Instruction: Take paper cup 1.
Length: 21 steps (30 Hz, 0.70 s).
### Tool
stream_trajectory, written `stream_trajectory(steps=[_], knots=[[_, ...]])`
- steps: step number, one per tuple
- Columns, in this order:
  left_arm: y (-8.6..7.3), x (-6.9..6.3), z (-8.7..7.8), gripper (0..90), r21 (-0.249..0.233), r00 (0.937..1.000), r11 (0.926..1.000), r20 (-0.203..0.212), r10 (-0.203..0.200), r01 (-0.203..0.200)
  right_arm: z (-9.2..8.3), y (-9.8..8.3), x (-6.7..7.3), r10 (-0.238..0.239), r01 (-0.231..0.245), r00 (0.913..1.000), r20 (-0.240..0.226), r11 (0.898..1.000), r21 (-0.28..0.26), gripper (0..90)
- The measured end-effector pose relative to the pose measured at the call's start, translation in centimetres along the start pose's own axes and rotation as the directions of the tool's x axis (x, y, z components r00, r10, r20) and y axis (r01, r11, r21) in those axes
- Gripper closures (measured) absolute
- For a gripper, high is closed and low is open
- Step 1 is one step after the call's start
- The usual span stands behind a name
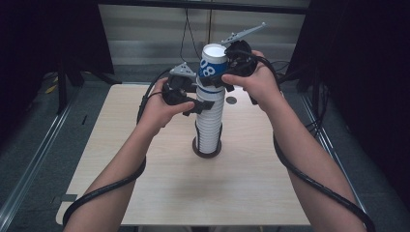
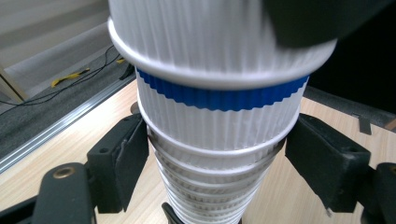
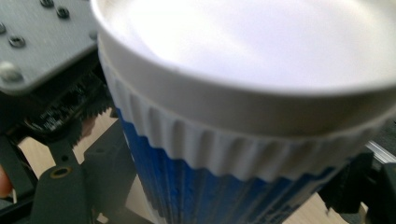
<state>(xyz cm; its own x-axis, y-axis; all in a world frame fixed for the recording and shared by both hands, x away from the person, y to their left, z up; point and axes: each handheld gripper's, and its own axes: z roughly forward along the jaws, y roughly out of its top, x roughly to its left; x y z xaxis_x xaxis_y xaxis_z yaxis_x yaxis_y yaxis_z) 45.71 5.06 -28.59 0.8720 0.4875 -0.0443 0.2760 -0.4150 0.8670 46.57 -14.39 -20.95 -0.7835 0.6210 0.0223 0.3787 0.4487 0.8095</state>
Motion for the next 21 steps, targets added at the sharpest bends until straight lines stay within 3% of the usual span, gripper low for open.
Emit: stream_trajectory(steps=[21], knots=[[0.1,-0.2,0.0,22.2,0.002,1.0000,1.0000,-0.008,0.001,-0.001,-1.8,1.1,-0.1,0.017,-0.017,0.9999,-0.001,0.996,-0.084,19.4]])
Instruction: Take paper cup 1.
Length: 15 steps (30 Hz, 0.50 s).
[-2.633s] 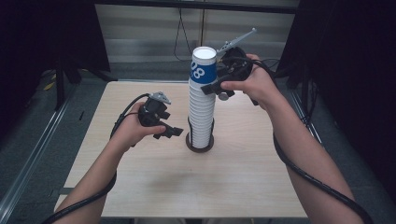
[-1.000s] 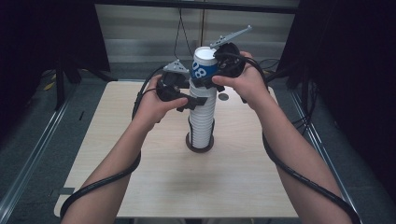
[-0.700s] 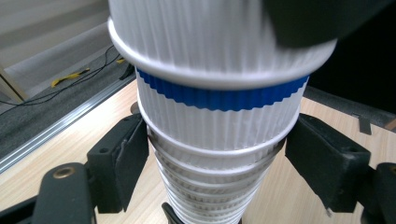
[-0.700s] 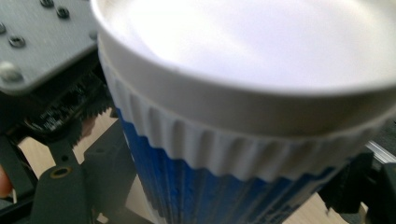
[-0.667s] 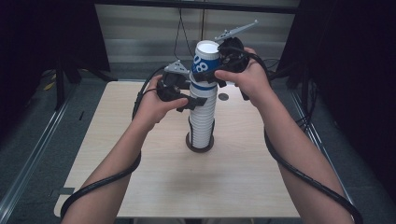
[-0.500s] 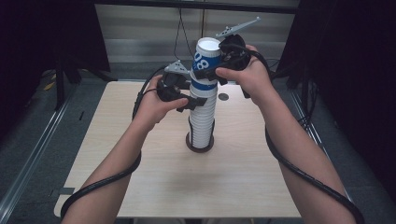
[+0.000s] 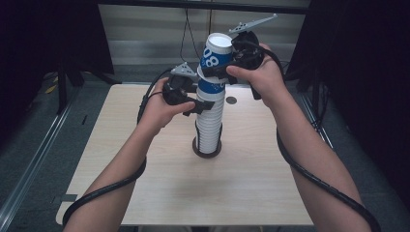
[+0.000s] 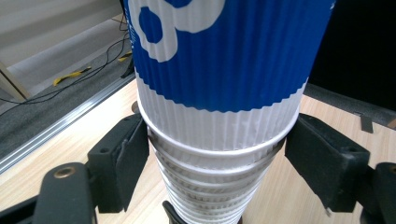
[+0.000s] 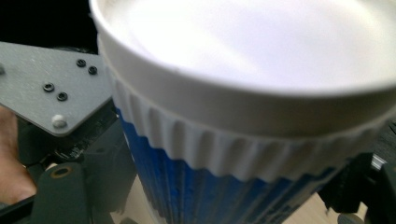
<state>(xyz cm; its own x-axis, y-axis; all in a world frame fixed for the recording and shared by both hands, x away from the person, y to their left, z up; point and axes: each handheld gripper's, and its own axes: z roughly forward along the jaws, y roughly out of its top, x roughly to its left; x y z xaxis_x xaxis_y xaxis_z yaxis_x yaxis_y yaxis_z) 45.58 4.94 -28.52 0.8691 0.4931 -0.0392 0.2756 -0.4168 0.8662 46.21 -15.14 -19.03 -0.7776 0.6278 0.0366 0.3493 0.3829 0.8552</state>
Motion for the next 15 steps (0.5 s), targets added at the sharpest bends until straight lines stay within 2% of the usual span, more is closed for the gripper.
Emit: stream_trajectory(steps=[15], knots=[[-0.1,-0.1,0.0,22.4,-0.007,1.0000,0.9999,0.003,-0.009,0.009,-1.7,0.7,-0.1,0.016,-0.015,0.9998,0.014,0.998,-0.054,19.3]])
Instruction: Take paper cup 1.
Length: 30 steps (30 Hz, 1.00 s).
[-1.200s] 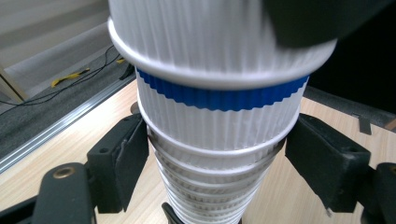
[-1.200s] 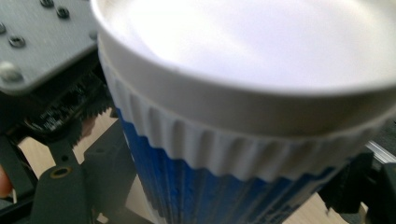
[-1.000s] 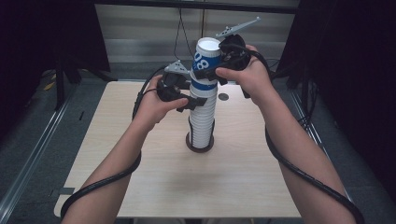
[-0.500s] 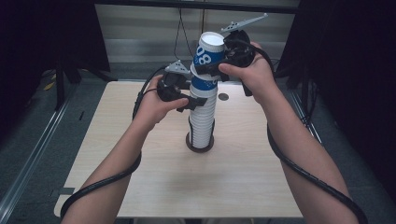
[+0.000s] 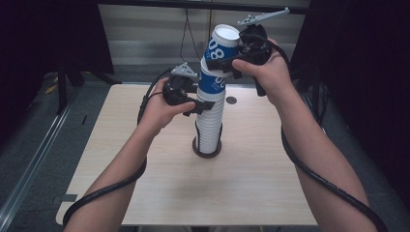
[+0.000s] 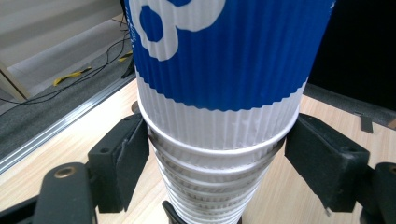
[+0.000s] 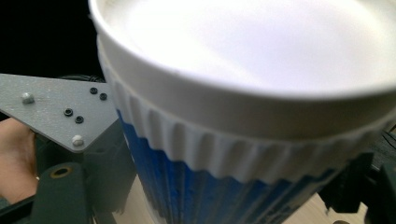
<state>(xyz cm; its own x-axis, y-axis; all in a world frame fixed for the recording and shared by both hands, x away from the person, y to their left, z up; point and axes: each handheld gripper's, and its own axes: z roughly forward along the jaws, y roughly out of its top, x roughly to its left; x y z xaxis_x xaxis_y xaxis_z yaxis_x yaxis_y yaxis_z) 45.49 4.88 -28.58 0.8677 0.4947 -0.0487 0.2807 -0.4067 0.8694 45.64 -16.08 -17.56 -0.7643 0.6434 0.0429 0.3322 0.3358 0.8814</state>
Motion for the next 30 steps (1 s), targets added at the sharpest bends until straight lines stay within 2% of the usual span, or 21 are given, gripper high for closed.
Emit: stream_trajectory(steps=[16,22,30], knots=[[-0.2,0.1,-0.1,22.5,-0.002,1.0000,1.0000,-0.003,-0.002,0.002,-1.8,-0.1,-0.3,0.004,-0.004,0.9998,0.018,0.999,-0.037,19.3],[-0.3,0.1,-0.1,22.8,0.000,1.0000,1.0000,-0.005,-0.004,0.004,-2.7,-0.7,-0.4,0.003,-0.003,0.9998,0.019,0.999,-0.039,19.3],[-0.4,0.0,-0.1,22.9,0.001,1.0000,1.0000,-0.006,0.002,-0.002,-5.0,-2.1,-1.0,0.002,0.000,0.9994,0.035,0.999,-0.040,19.3]])
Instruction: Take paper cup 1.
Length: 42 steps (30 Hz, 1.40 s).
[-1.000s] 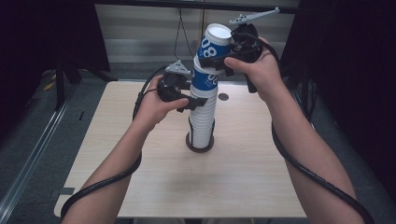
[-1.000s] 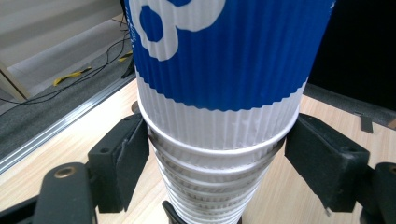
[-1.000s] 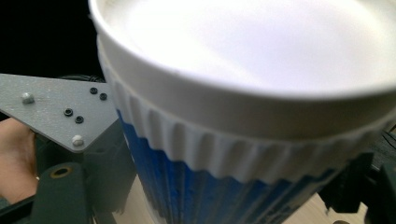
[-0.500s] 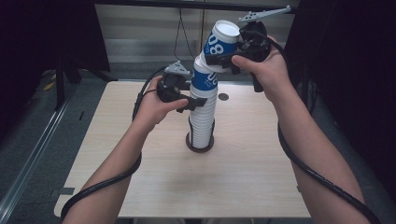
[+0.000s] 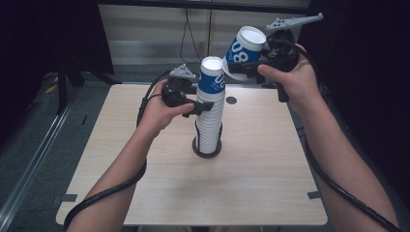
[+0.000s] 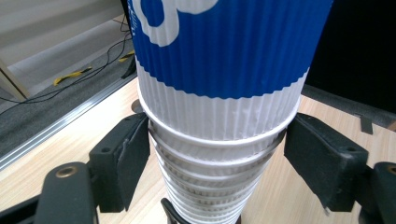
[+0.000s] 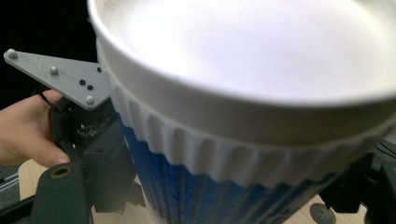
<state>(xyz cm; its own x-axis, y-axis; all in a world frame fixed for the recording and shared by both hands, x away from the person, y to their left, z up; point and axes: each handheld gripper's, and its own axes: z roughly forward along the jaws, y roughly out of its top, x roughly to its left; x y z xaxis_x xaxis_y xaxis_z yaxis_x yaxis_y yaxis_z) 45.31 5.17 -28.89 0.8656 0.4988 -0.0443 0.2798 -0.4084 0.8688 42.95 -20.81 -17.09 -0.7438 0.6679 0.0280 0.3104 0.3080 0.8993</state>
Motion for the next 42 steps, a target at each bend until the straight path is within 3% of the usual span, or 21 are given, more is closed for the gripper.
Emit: stream_trajectory(steps=[9,13,20,35,42], knots=[[0.2,-0.2,0.0,23.1,0.016,0.9999,0.9998,-0.010,0.009,-0.009,-1.2,-2.5,-0.9,0.003,-0.003,1.0000,0.004,1.000,0.025,19.4],[0.2,-0.2,0.0,23.0,0.022,0.9999,0.9997,-0.008,0.011,-0.011,-1.3,-3.3,-1.3,-0.008,0.008,1.0000,-0.004,0.997,0.076,19.9],[0.1,-0.3,-0.1,23.0,0.031,0.9998,0.9993,-0.007,0.019,-0.019,-1.0,-4.7,-1.5,-0.028,0.032,0.9993,-0.027,0.989,0.144,20.1],[-0.7,-0.6,-1.3,20.6,0.046,0.9997,0.9986,0.001,0.025,-0.025,0.1,-7.2,-1.2,-0.047,0.061,0.9962,-0.073,0.977,0.204,20.3],[-1.3,-1.0,-1.6,20.1,0.053,0.9988,0.9976,0.023,0.042,-0.043,0.5,-8.1,-0.9,-0.061,0.084,0.9925,-0.107,0.971,0.225,20.5]])
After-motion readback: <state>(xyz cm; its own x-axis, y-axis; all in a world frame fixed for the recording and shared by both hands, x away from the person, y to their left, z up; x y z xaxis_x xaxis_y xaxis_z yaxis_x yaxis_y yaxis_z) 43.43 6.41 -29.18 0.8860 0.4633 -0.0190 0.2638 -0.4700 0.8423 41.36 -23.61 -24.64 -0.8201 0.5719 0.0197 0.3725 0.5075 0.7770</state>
